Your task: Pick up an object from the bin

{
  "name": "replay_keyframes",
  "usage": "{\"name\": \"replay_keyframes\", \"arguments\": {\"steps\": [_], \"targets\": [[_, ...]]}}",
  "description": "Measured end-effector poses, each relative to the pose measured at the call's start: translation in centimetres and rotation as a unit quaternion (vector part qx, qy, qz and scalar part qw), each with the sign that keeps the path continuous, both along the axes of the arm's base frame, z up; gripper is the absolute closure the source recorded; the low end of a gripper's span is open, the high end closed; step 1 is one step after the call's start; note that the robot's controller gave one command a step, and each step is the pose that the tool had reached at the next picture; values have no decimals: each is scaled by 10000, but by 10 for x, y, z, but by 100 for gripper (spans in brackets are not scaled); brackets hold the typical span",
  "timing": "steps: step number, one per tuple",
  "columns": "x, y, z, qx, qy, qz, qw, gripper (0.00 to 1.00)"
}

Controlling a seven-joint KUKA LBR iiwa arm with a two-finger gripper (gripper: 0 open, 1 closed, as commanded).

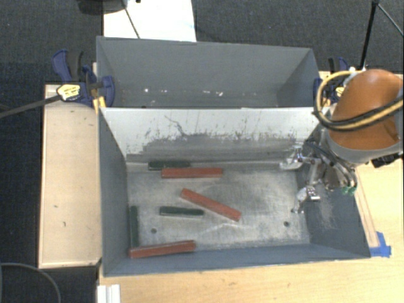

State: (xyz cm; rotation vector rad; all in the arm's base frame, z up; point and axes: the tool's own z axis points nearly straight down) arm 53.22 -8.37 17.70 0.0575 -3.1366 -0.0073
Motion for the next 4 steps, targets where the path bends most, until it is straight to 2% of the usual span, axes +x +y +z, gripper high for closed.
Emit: {"name": "replay_keyframes", "arguments": {"steps": [1,2,3,4], "targets": [[2,26,-37,-33,-83,389,9992,0],[2,45,-73,-17,-19,-380,9993,0],[14,95,-99,-19,-66,-131,9999,100],[12,95,-101,-22,-41,-113,9999,0]]}}
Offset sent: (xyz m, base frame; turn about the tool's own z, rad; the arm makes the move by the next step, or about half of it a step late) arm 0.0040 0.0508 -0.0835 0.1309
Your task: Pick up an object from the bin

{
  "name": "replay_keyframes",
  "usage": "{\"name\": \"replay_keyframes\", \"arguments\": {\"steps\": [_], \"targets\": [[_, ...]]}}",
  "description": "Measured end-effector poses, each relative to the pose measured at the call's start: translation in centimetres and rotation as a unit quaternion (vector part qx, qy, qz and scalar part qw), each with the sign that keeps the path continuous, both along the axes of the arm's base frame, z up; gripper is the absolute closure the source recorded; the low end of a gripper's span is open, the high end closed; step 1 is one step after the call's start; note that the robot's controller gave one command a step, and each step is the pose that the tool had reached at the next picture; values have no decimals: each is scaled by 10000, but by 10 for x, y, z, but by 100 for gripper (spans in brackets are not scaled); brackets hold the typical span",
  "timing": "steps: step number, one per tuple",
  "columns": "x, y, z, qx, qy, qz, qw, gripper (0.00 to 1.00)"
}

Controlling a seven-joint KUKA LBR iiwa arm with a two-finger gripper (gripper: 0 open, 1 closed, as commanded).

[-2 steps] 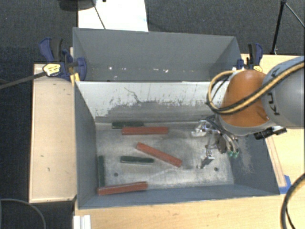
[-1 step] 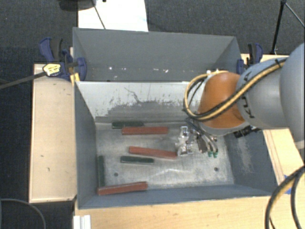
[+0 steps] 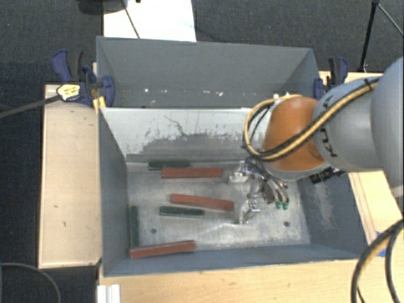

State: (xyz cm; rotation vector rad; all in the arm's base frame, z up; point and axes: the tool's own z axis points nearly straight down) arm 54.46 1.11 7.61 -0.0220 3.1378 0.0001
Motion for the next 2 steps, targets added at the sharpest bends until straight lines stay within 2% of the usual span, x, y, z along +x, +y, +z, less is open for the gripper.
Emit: {"name": "replay_keyframes", "arguments": {"steps": [1,2], "targets": [[0,0,0,-1,0,7,10000,0],[-15,54,0,11,-78,135,9999,100]]}}
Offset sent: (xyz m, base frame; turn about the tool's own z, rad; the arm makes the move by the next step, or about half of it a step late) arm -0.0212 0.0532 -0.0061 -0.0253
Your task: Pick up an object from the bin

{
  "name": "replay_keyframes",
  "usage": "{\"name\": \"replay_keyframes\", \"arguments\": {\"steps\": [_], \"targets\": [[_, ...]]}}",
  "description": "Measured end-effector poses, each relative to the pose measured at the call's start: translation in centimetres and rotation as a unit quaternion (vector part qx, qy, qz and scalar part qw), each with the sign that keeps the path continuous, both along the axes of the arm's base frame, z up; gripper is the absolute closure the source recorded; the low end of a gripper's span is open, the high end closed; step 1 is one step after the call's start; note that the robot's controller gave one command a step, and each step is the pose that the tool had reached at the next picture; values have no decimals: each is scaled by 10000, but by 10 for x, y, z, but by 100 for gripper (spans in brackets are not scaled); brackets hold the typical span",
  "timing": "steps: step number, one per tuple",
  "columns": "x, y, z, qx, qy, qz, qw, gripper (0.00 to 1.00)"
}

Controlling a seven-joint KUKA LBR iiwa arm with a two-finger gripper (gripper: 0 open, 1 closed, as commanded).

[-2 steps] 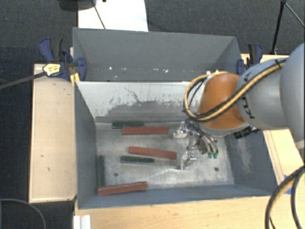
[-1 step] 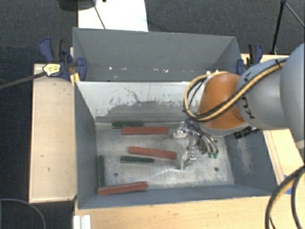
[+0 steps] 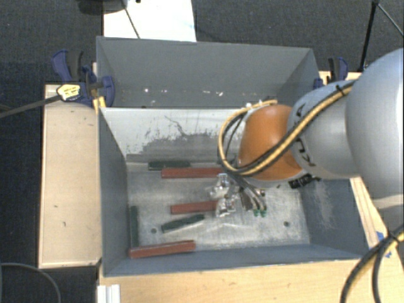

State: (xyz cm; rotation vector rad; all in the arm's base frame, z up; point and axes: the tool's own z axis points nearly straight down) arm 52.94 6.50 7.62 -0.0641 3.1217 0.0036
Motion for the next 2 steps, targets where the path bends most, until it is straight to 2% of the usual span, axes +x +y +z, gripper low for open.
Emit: {"name": "replay_keyframes", "arguments": {"steps": [1,2], "targets": [[0,0,0,0,0,7,10000,100],[-4,13,173,0,45,-310,9995,100]]}}
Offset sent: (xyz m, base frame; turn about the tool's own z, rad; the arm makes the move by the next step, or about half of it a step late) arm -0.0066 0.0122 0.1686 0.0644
